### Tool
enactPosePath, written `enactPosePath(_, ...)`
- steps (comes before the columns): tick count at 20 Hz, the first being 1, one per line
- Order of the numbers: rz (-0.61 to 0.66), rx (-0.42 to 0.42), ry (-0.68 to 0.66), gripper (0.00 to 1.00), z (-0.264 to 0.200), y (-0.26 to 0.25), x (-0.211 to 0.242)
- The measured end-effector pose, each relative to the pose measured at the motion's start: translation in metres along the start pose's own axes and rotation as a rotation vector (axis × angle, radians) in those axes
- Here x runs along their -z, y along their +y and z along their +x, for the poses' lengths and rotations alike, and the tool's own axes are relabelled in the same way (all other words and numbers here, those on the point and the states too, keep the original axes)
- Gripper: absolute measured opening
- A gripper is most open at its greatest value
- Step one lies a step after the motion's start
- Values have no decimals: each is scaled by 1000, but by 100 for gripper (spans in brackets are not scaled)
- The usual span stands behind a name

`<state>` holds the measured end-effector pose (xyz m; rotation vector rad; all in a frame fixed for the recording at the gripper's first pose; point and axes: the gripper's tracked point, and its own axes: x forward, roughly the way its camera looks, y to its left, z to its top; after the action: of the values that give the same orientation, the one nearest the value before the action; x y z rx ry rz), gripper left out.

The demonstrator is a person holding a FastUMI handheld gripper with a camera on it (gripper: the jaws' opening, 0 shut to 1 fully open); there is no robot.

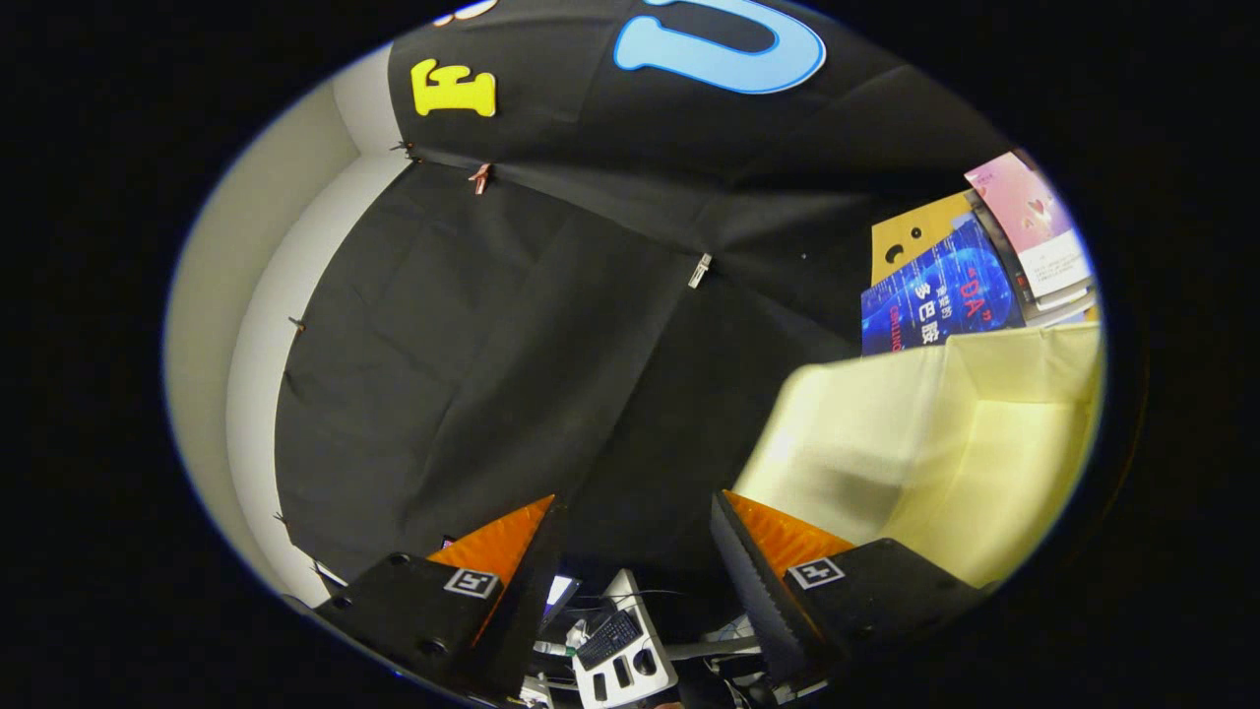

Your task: Open the storage box then place both shoes into the box .Put the left shoe in first, then the right shoe, with the right side of both shoes facing outward in a uniform manner.

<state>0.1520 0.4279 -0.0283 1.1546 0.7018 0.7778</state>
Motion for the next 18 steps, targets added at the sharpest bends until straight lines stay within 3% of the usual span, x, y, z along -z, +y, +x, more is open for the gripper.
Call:
enactPosePath(3, -88, 7, -22, 93, -28, -2, -6)
enactPosePath(8, -277, 146, -46, 96, -112, -47, -5)
enactPosePath(18, -350, 680, -52, 96, -309, -209, 10)
